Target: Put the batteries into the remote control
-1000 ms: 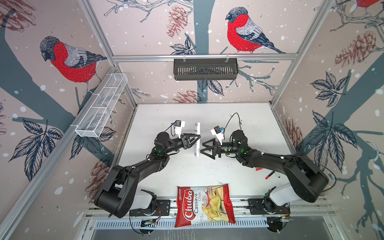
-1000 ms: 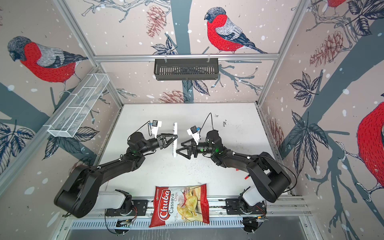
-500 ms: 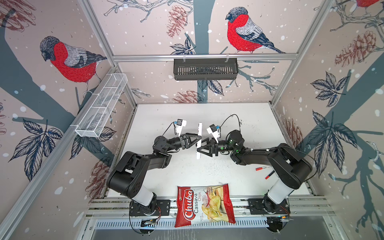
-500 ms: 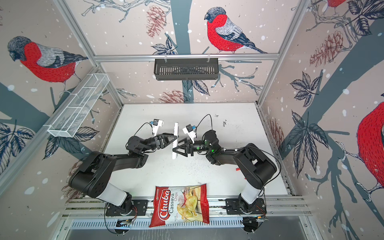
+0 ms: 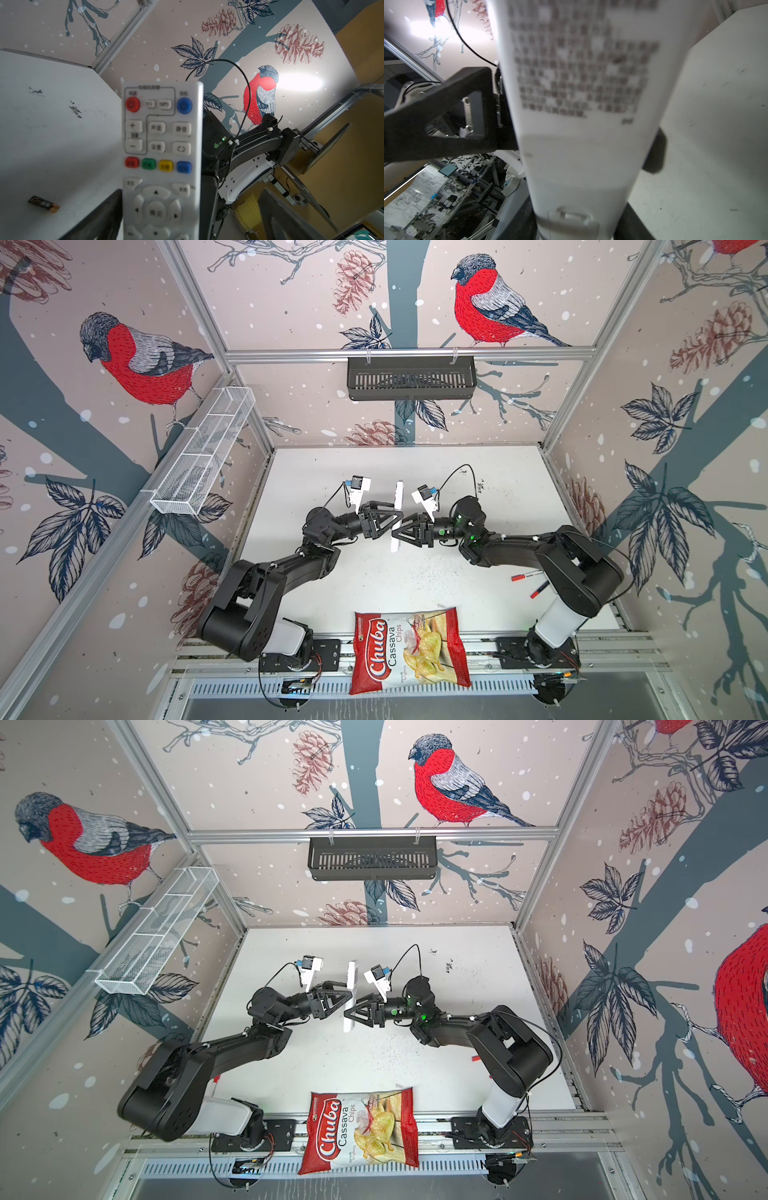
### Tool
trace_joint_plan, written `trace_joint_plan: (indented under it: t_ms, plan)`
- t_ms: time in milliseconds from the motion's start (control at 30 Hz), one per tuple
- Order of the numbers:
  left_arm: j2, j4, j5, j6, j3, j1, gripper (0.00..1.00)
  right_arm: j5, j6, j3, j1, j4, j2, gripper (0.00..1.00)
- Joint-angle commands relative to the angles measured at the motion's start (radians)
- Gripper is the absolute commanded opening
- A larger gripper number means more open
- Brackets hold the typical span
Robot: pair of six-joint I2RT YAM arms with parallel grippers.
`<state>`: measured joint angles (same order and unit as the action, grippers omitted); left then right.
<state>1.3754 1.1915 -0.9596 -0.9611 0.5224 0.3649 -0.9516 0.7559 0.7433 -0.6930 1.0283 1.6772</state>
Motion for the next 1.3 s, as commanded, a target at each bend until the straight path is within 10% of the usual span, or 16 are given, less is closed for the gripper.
trace_joint_plan:
  t_ms: [0,200,567,1267]
  plan:
    - [-0.076,-0.408,0.167,0.266,0.043,-0.001,0.97,0.094,-0.15,0.043,-0.006,-0.26,-0.035,0.34]
    - [-0.134,-0.833,0.406,0.428,0.159,-0.001,0.97,0.322,-0.364,0.174,-0.062,-0.69,-0.085,0.31]
    - [-0.332,-1.231,0.667,0.525,0.226,-0.003,0.97,0.491,-0.495,0.287,-0.108,-0.974,-0.12,0.3]
    - [-0.33,-1.211,0.697,0.519,0.179,-0.003,0.97,0.634,-0.519,0.382,-0.223,-1.085,-0.034,0.27]
